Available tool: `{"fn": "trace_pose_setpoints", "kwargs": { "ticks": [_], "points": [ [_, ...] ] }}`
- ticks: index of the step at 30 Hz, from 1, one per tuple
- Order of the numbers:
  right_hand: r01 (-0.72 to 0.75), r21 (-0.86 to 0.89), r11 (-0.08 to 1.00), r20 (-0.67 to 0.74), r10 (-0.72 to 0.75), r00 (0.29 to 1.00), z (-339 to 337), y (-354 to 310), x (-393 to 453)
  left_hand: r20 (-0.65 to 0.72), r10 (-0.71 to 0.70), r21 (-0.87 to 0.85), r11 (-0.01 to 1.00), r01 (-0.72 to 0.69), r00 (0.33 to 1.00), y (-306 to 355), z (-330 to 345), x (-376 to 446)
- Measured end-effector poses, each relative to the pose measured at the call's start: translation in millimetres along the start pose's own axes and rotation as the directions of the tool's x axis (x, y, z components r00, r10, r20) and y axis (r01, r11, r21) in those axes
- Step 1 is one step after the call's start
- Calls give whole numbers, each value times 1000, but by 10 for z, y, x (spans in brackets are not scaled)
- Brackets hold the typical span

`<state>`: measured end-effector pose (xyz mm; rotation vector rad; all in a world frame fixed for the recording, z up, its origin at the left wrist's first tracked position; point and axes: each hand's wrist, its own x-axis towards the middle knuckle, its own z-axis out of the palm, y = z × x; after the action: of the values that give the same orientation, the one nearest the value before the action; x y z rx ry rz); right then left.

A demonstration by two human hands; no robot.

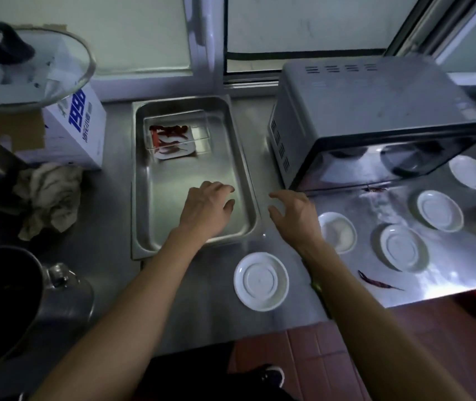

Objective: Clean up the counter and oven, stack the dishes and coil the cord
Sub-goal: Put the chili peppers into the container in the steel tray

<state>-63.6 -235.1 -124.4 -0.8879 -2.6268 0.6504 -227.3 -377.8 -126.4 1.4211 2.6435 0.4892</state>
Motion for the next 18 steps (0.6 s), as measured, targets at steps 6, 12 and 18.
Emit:
{"fn": "trace_pose_setpoints", "kwargs": {
  "ticks": [6, 12, 18],
  "points": [
    [-136, 20, 991, -35, 136, 990, -402, 493, -978, 59, 112, 12, 994, -113, 992, 729, 228, -540],
    [-268, 30, 963, -38, 269, 962, -774, 1070, -1797, 50, 254, -16, 967, -254, 966, 1584, 502, -857],
    [-396, 46, 917, -90, 398, 913, -1066, 1521, -2436, 56, 370, -67, 928, -366, 927, 2331, 751, -1016]
  ]
}}
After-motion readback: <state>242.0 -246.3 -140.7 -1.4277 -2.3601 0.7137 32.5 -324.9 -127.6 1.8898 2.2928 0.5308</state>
